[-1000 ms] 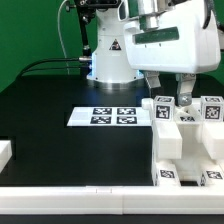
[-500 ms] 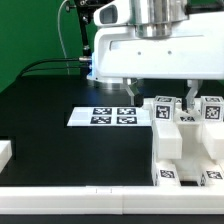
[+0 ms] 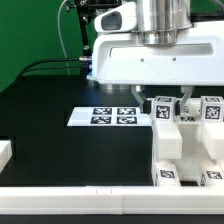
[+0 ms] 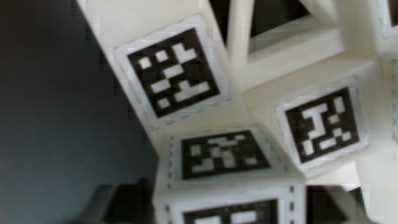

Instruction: Assemble chair

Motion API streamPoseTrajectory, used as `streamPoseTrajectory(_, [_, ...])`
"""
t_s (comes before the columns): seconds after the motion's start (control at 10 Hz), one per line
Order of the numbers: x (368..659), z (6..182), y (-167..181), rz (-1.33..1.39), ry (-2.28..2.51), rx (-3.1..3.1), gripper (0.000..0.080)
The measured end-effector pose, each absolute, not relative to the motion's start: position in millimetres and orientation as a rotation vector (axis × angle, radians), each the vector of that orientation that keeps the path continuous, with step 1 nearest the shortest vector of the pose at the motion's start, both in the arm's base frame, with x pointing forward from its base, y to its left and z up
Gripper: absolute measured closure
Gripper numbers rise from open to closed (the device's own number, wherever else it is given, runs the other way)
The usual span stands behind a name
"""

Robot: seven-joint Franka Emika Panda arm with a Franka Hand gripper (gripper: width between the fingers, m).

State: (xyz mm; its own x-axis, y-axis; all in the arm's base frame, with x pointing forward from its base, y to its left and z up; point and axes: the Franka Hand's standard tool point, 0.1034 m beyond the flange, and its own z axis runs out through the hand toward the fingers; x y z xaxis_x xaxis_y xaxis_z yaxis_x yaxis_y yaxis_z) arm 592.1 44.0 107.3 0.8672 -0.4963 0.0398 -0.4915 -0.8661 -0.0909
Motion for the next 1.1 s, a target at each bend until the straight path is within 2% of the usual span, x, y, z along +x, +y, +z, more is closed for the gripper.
streamPoseTrajectory(0.5, [585.2,108.8,41.8,-0.034,1.174,-2.838,0.0511])
streamPoseTrajectory(1.0, [582.6,108.1,41.6,-0.03,1.161,-2.845,0.0511])
streamPoseTrajectory(1.1, [582.6,107.9,41.7,-0.029,1.161,-2.845,0.0325])
